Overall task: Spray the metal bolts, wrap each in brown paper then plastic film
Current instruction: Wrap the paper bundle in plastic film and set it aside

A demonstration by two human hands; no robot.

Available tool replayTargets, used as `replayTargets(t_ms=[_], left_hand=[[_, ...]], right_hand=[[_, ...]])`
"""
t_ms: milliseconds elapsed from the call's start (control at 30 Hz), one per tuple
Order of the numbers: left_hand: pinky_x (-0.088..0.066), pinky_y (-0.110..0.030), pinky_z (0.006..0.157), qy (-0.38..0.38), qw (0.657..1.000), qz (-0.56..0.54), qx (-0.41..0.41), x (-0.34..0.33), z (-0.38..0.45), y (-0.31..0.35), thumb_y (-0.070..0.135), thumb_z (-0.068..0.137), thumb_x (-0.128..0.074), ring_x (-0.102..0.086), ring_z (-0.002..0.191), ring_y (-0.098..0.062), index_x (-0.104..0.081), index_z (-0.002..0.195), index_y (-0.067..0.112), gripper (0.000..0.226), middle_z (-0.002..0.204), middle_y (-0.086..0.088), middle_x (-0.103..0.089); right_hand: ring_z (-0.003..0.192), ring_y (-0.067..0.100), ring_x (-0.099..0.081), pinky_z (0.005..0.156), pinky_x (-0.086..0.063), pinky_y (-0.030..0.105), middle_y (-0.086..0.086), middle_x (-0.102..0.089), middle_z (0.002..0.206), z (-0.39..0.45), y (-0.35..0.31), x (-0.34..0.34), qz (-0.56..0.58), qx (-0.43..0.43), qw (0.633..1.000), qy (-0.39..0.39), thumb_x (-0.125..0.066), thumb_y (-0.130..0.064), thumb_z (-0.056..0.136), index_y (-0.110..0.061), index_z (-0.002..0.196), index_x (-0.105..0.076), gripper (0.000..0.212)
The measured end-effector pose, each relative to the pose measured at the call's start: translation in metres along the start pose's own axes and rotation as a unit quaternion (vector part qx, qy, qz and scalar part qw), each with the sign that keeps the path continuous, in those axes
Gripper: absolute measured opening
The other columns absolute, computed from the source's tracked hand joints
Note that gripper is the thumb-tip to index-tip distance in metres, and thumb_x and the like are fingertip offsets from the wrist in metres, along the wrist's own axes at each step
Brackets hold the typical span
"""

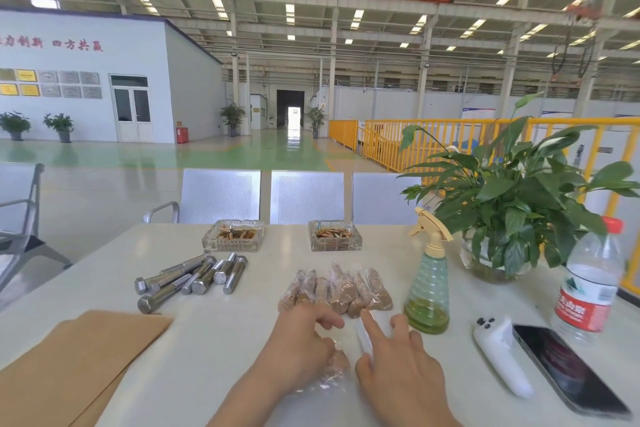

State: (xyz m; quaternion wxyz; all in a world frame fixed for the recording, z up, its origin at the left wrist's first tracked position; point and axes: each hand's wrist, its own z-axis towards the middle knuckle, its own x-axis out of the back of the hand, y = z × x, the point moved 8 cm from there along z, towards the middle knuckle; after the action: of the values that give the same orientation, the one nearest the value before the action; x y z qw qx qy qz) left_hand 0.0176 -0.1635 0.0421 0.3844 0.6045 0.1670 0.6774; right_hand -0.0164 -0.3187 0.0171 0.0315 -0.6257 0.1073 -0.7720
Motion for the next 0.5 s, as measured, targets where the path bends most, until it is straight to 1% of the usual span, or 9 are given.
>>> replayTargets(t_ms=[33, 67, 100, 133, 167, 267, 367, 400, 500], left_hand=[[-0.045, -0.007, 0.071, -0.005, 0.999, 0.03, -0.026, 0.003, -0.001, 0.004, 0.009, 0.086, -0.067, -0.058, 0.08, 0.001, -0.072, 0.105, 0.035, 0.032, 0.108, 0.014, -0.061], [-0.045, -0.011, 0.081, -0.014, 0.996, 0.071, -0.053, 0.004, -0.002, 0.006, 0.016, 0.088, -0.069, -0.056, 0.091, 0.0, -0.072, 0.106, 0.036, 0.027, 0.111, 0.016, -0.06], [-0.046, -0.017, 0.09, -0.026, 0.99, 0.117, -0.073, 0.006, -0.004, 0.006, 0.025, 0.09, -0.069, -0.054, 0.101, -0.002, -0.071, 0.107, 0.038, 0.022, 0.113, 0.017, -0.058], [-0.046, -0.024, 0.096, -0.042, 0.983, 0.16, -0.08, 0.008, -0.007, 0.003, 0.032, 0.092, -0.067, -0.052, 0.109, -0.004, -0.07, 0.11, 0.039, 0.019, 0.115, 0.018, -0.057], [-0.046, -0.028, 0.098, -0.059, 0.976, 0.195, -0.076, 0.01, -0.009, -0.001, 0.038, 0.094, -0.065, -0.052, 0.114, -0.006, -0.069, 0.114, 0.039, 0.02, 0.117, 0.017, -0.057], [-0.047, -0.03, 0.098, -0.093, 0.961, 0.253, -0.055, 0.013, -0.016, -0.014, 0.043, 0.095, -0.059, -0.053, 0.119, -0.011, -0.063, 0.123, 0.038, 0.028, 0.124, 0.013, -0.057], [-0.047, -0.031, 0.089, -0.112, 0.947, 0.289, -0.082, 0.003, -0.021, -0.018, 0.037, 0.094, -0.055, -0.056, 0.114, -0.018, -0.061, 0.119, 0.031, 0.026, 0.117, 0.009, -0.054], [-0.046, -0.033, 0.089, -0.116, 0.943, 0.298, -0.089, -0.002, -0.022, -0.02, 0.037, 0.095, -0.053, -0.054, 0.115, -0.019, -0.06, 0.119, 0.03, 0.026, 0.117, 0.006, -0.052], [-0.044, -0.037, 0.097, -0.102, 0.935, 0.326, -0.098, -0.014, -0.021, -0.028, 0.034, 0.101, -0.047, -0.046, 0.119, -0.022, -0.053, 0.13, 0.026, 0.03, 0.125, 0.001, -0.048]], right_hand=[[0.132, 0.023, -0.037, 0.088, -0.046, 0.034, 0.002, -0.021, 0.152, 0.0, 0.0, 0.0, -0.006, 0.003, 1.0, -0.003, -0.038, -0.049, 0.097, -0.048, 0.156, -0.01, 0.065], [0.132, 0.024, -0.038, 0.087, -0.046, 0.034, 0.002, -0.021, 0.152, 0.0, 0.0, 0.0, -0.011, 0.006, 1.0, -0.004, -0.038, -0.048, 0.098, -0.048, 0.156, -0.01, 0.065], [0.131, 0.024, -0.038, 0.087, -0.046, 0.034, 0.003, -0.021, 0.152, 0.0, -0.001, -0.001, -0.017, 0.01, 1.0, -0.005, -0.038, -0.047, 0.098, -0.047, 0.157, -0.01, 0.065], [0.131, 0.025, -0.038, 0.087, -0.046, 0.034, 0.003, -0.02, 0.153, 0.001, -0.001, -0.001, -0.023, 0.014, 1.0, -0.005, -0.038, -0.047, 0.098, -0.047, 0.157, -0.009, 0.065], [0.131, 0.025, -0.038, 0.087, -0.046, 0.034, 0.003, -0.02, 0.153, 0.001, -0.001, -0.002, -0.026, 0.017, 1.0, -0.005, -0.038, -0.046, 0.099, -0.046, 0.158, -0.009, 0.066], [0.13, 0.026, -0.039, 0.088, -0.047, 0.035, 0.004, -0.019, 0.154, 0.002, -0.001, -0.002, -0.025, 0.019, 1.0, -0.003, -0.037, -0.045, 0.1, -0.045, 0.158, -0.008, 0.065], [0.124, 0.027, -0.045, 0.086, -0.046, 0.035, 0.003, -0.013, 0.158, -0.001, 0.001, 0.0, -0.012, 0.022, 1.0, 0.001, -0.039, -0.045, 0.1, -0.045, 0.156, -0.011, 0.063], [0.12, 0.026, -0.049, 0.084, -0.046, 0.034, 0.002, -0.01, 0.159, -0.002, 0.002, 0.001, -0.003, 0.023, 1.0, 0.007, -0.04, -0.045, 0.099, -0.046, 0.153, -0.014, 0.06], [0.11, 0.022, -0.056, 0.08, -0.049, 0.032, -0.004, -0.001, 0.163, -0.005, 0.003, 0.006, 0.006, 0.045, 0.999, 0.027, -0.041, -0.049, 0.098, -0.051, 0.144, -0.021, 0.051]])
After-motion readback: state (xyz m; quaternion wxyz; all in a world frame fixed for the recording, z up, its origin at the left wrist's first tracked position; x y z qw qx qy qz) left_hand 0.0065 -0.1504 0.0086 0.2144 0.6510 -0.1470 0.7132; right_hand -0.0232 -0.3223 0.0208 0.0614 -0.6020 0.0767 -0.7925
